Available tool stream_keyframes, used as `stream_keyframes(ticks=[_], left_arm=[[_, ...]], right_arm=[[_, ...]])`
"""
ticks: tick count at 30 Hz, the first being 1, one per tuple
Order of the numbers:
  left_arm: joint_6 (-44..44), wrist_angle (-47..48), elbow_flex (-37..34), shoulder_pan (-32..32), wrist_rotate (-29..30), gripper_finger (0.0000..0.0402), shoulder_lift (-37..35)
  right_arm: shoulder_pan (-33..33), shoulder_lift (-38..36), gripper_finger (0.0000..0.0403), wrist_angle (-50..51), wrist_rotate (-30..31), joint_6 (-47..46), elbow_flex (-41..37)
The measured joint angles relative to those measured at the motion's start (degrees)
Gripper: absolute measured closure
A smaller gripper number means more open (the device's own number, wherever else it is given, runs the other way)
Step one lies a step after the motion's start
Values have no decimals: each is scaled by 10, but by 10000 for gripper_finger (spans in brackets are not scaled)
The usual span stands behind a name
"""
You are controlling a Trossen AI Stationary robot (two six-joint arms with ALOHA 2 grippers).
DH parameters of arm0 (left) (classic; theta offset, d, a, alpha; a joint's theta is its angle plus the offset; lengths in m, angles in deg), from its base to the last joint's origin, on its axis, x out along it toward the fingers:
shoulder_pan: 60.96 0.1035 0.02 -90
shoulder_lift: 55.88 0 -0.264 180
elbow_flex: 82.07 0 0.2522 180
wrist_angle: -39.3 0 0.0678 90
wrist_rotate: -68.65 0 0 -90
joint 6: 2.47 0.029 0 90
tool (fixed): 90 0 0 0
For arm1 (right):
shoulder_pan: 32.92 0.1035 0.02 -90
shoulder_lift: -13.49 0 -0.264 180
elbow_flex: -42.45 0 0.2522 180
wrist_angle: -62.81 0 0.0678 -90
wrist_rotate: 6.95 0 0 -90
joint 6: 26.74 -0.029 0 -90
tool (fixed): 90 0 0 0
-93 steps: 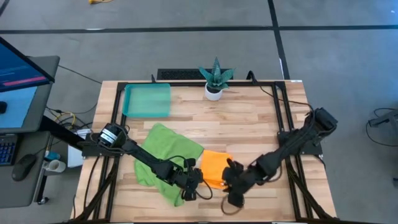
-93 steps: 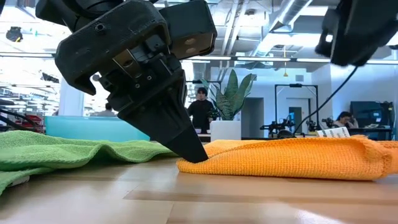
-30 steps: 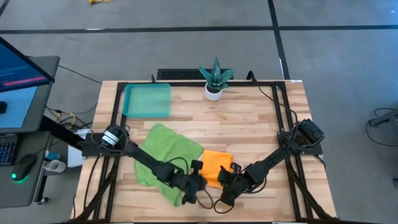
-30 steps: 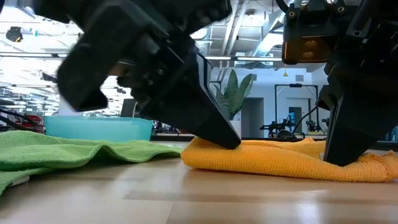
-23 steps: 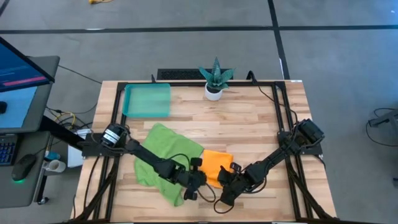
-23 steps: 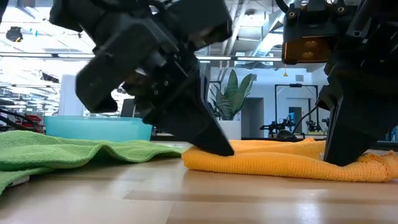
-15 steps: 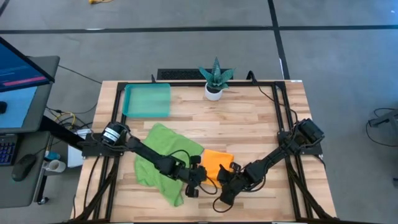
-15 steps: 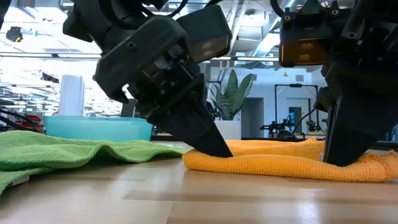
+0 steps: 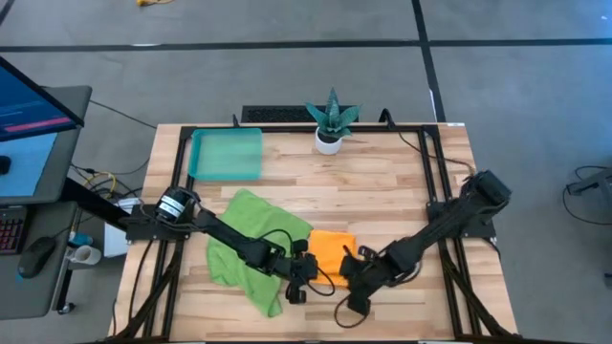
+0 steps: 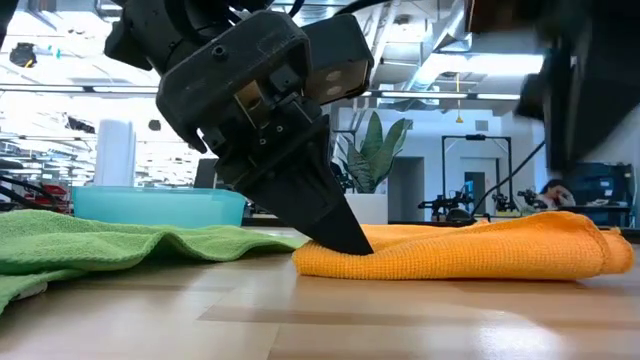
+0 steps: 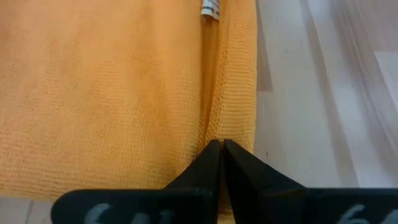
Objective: Roll microfiber towels into tight, uniform cylinder then place into a basket
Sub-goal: Roll the yellow microfiber cloth
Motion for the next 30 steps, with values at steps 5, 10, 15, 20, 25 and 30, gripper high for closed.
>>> stream_keyframes(ticks=[5,10,15,20,25,30], left_arm=[[-13,1,0,0,0,387,0],[-14,0,0,0,0,387,1],[-14,-2,0,0,0,387,1],[-15,-2,-1,0,0,386,1],[-15,-4,-1,0,1,386,1],[-15,-4,-1,-1,2,386,2]], right_arm=[[50,-69,275,46,154,28,-4],[129,-80,279,21,278,45,-32],[159,-36,280,4,308,107,-34],[159,30,280,-59,305,206,-28],[148,64,280,-62,299,239,5],[124,91,280,-58,279,240,9]])
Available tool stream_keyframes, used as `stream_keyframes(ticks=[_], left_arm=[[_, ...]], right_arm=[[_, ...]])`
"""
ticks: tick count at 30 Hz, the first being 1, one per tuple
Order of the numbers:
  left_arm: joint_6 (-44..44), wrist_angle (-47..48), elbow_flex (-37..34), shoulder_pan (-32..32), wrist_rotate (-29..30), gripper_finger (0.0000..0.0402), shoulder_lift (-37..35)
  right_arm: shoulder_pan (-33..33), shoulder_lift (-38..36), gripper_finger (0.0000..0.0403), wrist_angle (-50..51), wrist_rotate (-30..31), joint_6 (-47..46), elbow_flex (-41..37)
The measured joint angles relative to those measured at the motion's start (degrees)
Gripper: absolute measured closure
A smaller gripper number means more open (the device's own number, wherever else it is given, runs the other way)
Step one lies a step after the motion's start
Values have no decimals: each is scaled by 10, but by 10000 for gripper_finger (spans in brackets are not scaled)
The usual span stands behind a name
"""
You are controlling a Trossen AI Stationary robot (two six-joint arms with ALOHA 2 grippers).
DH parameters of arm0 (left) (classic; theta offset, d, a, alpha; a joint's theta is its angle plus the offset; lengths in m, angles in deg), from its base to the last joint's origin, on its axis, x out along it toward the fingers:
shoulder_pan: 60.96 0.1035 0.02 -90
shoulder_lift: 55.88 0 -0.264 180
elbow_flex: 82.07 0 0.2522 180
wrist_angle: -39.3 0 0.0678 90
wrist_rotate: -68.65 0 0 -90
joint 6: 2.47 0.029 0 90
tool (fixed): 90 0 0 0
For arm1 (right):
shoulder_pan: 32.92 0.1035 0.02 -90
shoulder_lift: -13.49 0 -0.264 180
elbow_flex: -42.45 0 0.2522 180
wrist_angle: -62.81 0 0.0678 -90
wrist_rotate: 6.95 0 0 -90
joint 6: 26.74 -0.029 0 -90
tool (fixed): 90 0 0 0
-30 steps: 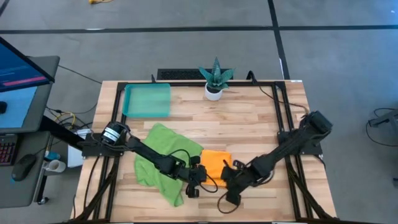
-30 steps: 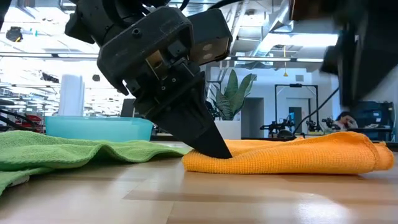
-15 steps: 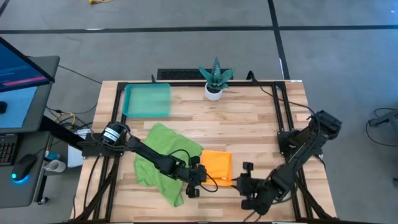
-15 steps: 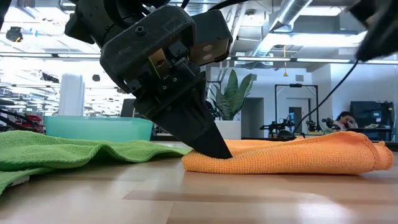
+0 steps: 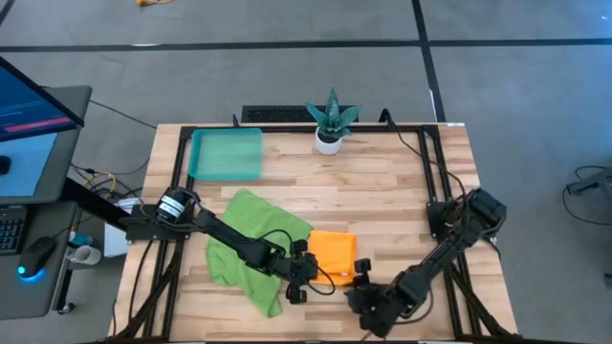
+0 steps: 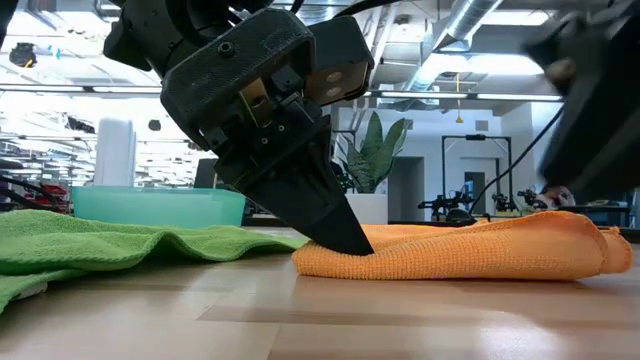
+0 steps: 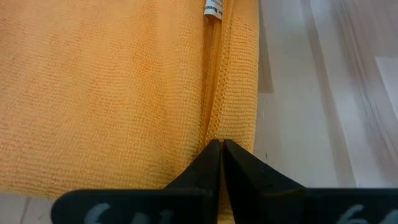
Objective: Roll microfiber towels into tight, uniform cylinder then place into a basket
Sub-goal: Roll the yellow microfiber cloth
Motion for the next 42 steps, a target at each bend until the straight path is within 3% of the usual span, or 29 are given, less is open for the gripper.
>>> stream_keyframes(ticks=[5,13,20,27,33,37,42], left_arm=[[0,0,0,0,0,386,0],[0,0,0,0,0,386,0],[29,4,3,-1,0,386,-1],[147,16,10,-35,64,386,-10],[275,25,38,-86,187,386,-11],[280,38,53,-106,277,383,-12],[263,82,68,-109,266,356,-12]], right_arm=[[-19,17,269,4,-28,2,0],[-35,34,220,13,-65,0,1],[-53,41,206,40,-80,-65,3],[-72,41,276,57,-109,-120,3],[-82,41,346,67,-111,-126,2],[-86,41,374,66,-125,-130,2],[-86,41,377,65,-126,-133,1]])
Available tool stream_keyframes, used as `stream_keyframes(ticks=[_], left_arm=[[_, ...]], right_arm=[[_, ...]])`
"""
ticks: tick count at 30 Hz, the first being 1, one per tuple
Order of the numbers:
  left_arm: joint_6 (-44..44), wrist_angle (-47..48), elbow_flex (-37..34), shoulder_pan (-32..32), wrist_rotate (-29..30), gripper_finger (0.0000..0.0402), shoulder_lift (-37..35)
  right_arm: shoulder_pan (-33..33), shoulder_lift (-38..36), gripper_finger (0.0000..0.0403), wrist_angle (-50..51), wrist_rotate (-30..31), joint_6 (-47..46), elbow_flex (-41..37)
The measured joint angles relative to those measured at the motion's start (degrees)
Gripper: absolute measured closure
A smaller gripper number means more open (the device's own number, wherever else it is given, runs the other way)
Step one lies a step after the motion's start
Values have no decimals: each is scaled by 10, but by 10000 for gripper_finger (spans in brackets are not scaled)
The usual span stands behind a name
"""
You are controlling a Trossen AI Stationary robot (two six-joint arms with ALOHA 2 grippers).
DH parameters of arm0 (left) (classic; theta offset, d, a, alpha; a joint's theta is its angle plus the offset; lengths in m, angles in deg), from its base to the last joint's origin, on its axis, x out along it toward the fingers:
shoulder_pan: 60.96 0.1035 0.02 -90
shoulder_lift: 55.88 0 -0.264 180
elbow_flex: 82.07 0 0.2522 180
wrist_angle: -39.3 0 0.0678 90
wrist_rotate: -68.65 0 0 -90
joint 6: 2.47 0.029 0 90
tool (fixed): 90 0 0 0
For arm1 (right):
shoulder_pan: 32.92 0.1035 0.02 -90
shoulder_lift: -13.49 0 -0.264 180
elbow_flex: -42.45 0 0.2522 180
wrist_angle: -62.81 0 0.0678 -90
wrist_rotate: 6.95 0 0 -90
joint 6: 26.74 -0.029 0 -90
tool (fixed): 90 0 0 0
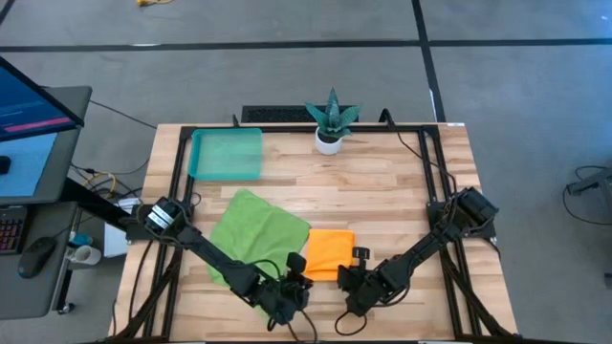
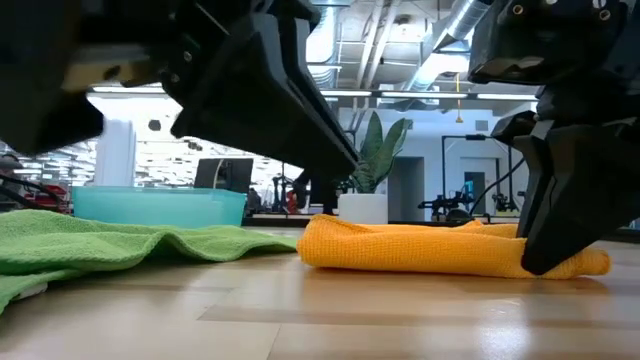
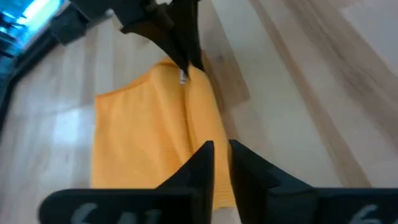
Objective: Roll microfiber towels into tight, uniform cylinder then place into a basket
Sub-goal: Roll the yellow microfiber cloth
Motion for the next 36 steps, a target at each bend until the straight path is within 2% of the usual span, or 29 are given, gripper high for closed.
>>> stream_keyframes(ticks=[5,8,13,26,33,36], left_arm=[[-15,-5,0,14,-32,299,3],[-68,-15,2,28,-35,269,15],[-81,-1,1,46,-58,241,39],[-78,3,13,48,-57,235,58],[-68,173,109,45,-56,235,62],[-78,209,136,37,-55,235,61]], right_arm=[[0,0,367,-1,-3,-4,0],[0,0,369,-1,-4,-4,-1],[-1,0,370,-2,-4,-5,-1],[-3,0,368,-2,-8,-9,-1],[-3,0,367,-2,-9,-9,-1],[-3,0,367,-2,-10,-9,-1]])
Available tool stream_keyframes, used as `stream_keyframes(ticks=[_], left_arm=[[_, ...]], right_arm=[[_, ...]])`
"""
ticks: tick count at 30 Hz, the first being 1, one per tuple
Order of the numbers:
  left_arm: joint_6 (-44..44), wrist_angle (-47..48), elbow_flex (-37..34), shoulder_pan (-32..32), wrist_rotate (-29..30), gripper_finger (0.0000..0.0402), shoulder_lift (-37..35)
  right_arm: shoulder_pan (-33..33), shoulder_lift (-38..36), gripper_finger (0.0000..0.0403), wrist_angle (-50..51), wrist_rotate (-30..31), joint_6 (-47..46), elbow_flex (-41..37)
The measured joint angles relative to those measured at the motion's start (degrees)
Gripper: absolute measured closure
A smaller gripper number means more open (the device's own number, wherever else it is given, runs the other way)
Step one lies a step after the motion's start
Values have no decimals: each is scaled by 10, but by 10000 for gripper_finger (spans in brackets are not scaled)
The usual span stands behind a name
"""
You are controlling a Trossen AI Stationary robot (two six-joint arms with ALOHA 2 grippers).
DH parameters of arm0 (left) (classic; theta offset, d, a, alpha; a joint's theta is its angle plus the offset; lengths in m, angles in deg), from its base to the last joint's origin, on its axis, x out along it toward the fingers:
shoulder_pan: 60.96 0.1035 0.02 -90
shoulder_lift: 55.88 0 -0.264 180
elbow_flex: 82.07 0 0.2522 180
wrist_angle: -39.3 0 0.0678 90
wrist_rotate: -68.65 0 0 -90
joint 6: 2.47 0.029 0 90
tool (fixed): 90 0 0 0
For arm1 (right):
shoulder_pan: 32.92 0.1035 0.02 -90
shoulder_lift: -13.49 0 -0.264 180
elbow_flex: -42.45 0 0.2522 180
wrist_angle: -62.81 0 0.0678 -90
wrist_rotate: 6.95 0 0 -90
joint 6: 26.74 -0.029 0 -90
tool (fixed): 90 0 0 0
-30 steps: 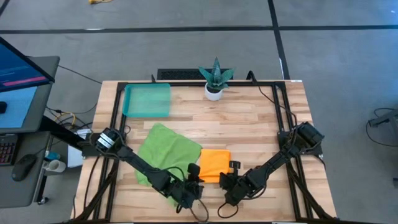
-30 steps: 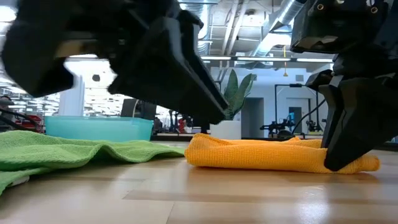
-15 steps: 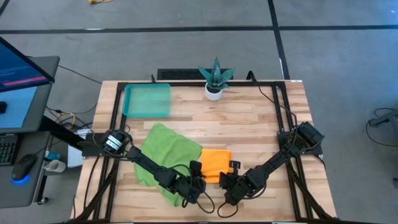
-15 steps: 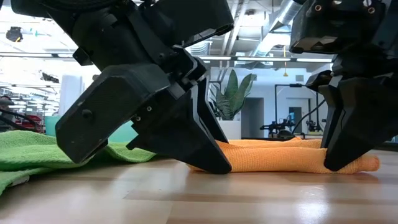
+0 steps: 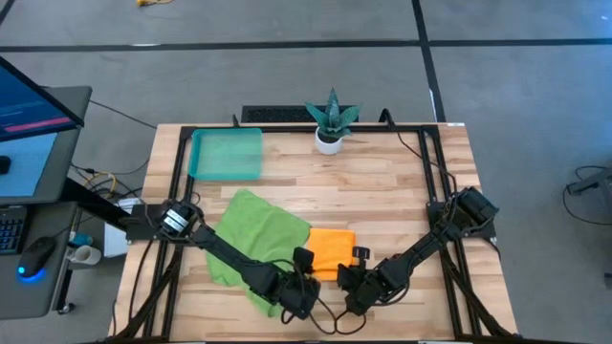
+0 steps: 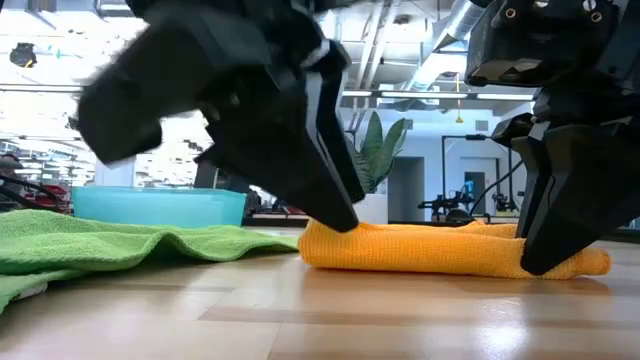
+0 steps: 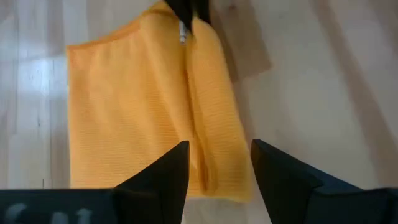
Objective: Roll microfiber towels into tight, uniform cylinder then place into a basket
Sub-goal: Roll the yellow microfiber cloth
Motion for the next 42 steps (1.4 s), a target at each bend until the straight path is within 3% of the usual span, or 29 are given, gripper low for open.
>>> stream_keyframes(ticks=[7,12,20,26,31,42], left_arm=[[22,-22,-5,-21,2,235,0],[16,-51,-50,0,-4,235,-1],[-31,-108,-96,39,-67,237,-8],[-85,-96,-95,40,-90,293,-6],[-120,-96,-83,45,-158,384,-5],[-261,-100,-59,45,-416,394,-4]], right_arm=[[0,0,367,0,0,0,0],[0,0,367,-1,0,0,0],[0,0,367,-1,-8,0,0],[0,-23,374,-2,-45,-19,-2],[-3,-49,388,-7,-126,-46,-3],[-27,-42,388,-121,-341,-91,-1]])
